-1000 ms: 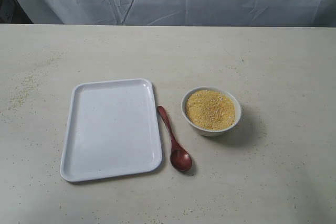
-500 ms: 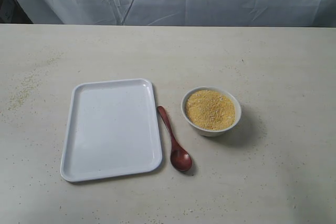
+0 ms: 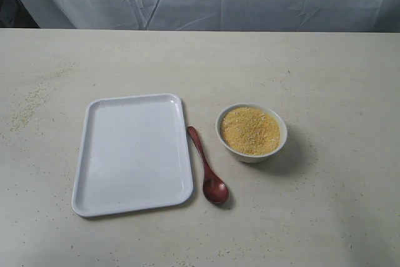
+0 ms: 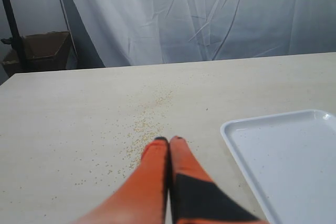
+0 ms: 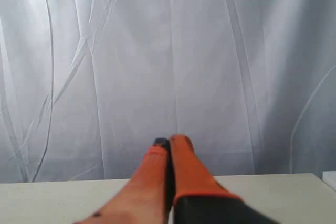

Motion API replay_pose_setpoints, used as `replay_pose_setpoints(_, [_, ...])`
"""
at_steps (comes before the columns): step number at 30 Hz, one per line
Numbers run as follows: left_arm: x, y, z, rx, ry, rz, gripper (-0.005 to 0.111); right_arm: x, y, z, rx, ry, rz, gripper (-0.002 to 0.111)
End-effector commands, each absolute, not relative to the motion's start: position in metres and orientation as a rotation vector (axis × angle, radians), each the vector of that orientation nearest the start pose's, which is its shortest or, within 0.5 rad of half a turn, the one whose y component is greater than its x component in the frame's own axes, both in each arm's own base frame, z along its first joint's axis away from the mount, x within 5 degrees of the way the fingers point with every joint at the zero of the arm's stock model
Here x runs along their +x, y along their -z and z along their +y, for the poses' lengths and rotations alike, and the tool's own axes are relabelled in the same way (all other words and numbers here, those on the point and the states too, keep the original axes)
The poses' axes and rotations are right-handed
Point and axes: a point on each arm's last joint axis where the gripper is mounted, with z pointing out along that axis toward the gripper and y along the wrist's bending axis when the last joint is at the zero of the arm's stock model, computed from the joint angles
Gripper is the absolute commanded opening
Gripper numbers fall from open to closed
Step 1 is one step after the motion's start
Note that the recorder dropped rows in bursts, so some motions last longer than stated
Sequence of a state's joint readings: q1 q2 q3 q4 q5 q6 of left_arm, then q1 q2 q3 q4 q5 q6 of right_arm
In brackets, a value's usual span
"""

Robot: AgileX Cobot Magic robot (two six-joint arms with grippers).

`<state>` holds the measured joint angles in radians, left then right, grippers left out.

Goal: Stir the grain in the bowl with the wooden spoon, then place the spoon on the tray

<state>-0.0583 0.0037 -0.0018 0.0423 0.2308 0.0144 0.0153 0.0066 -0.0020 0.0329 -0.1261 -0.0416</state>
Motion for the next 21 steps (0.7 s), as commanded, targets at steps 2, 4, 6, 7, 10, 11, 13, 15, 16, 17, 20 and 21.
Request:
replay_pose_setpoints(2, [0.056,-0.194,-0.003,0.092,-0.003,1.698,0.000,0.054,-0.226,0.000,0.003,-0.022,1.336,-0.001])
replay_pose_setpoints(4, [0.056,-0.194,-0.003,0.092,-0.003,1.698,0.000,0.054,-0.228,0.001,0.043,-0.078,1.427,-0.001])
replay_pose_setpoints(6, [0.056,-0.194,-0.003,0.092,-0.003,1.698,0.000,0.055,-0.239,0.003,0.023,-0.091,1.606,-0.001])
replay_pose_setpoints(7, [0.056,-0.194,-0.003,0.092,-0.003,1.698,0.000,0.057,-0.252,0.005,0.010,-0.100,1.749,-0.001])
replay_pose_setpoints(10, [0.056,-0.194,-0.003,0.092,-0.003,1.698,0.000,0.075,-0.271,0.008,-0.005,-0.125,2.069,-0.001])
replay_pose_setpoints(11, [0.056,-0.194,-0.003,0.092,-0.003,1.698,0.000,0.083,-0.276,0.010,0.005,-0.155,2.127,-0.001])
replay_pose_setpoints(13, [0.056,-0.194,-0.003,0.092,-0.003,1.698,0.000,0.107,-0.277,0.012,0.039,-0.199,2.197,-0.001])
replay_pose_setpoints(15, [0.056,-0.194,-0.003,0.092,-0.003,1.698,0.000,0.125,-0.270,0.011,0.049,-0.180,2.214,-0.001])
replay_pose_setpoints(16, [0.056,-0.194,-0.003,0.092,-0.003,1.698,0.000,0.132,-0.264,0.012,0.061,-0.190,2.258,-0.001])
replay_pose_setpoints(17, [0.056,-0.194,-0.003,0.092,-0.003,1.698,0.000,0.135,-0.261,0.012,0.069,-0.198,2.280,-0.001])
replay_pose_setpoints(20, [0.056,-0.194,-0.003,0.092,-0.003,1.698,0.000,0.150,-0.253,0.015,0.088,-0.231,2.400,-0.001])
replay_pose_setpoints(21, [0.056,-0.194,-0.003,0.092,-0.003,1.698,0.000,0.156,-0.252,0.017,0.090,-0.252,2.450,-0.001])
